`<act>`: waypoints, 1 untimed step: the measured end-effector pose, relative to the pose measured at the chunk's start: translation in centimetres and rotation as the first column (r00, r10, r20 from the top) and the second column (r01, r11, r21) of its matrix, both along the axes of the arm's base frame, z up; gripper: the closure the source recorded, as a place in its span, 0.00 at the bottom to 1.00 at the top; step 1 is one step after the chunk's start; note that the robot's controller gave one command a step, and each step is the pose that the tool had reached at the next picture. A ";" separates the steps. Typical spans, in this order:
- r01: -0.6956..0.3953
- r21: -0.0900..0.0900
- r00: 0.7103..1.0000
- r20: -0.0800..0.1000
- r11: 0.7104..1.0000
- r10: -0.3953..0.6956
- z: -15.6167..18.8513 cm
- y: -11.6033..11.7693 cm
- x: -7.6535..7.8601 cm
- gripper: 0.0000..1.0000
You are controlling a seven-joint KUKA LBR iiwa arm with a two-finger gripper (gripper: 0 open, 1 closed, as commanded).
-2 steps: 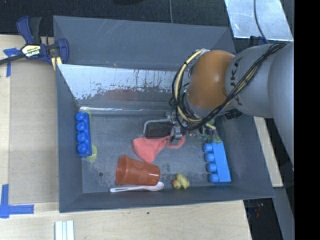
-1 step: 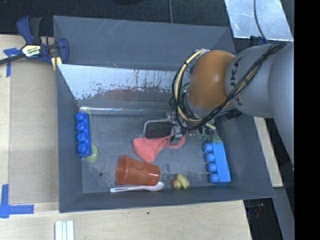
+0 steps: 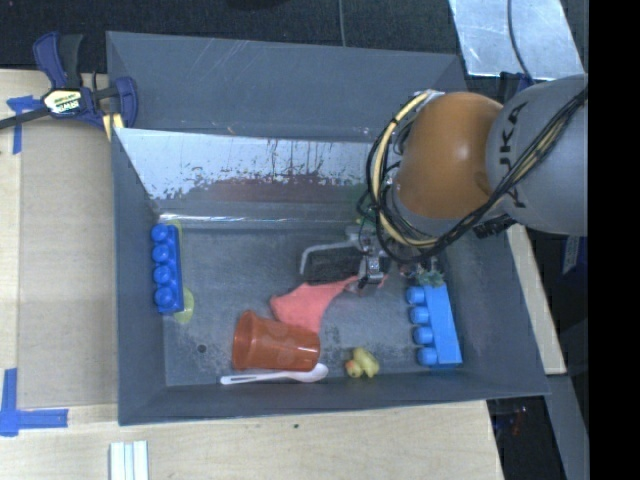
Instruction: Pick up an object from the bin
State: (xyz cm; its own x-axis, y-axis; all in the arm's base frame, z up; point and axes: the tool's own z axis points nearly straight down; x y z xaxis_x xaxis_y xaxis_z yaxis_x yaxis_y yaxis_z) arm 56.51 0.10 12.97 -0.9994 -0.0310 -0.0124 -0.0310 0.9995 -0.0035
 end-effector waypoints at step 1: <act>-0.031 -0.001 0.999 0.010 1.000 0.031 7.4 0.0 3.2 1.00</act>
Offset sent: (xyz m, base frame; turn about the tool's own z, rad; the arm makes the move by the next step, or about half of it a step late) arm 0.0175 -0.0049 0.1873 -0.0667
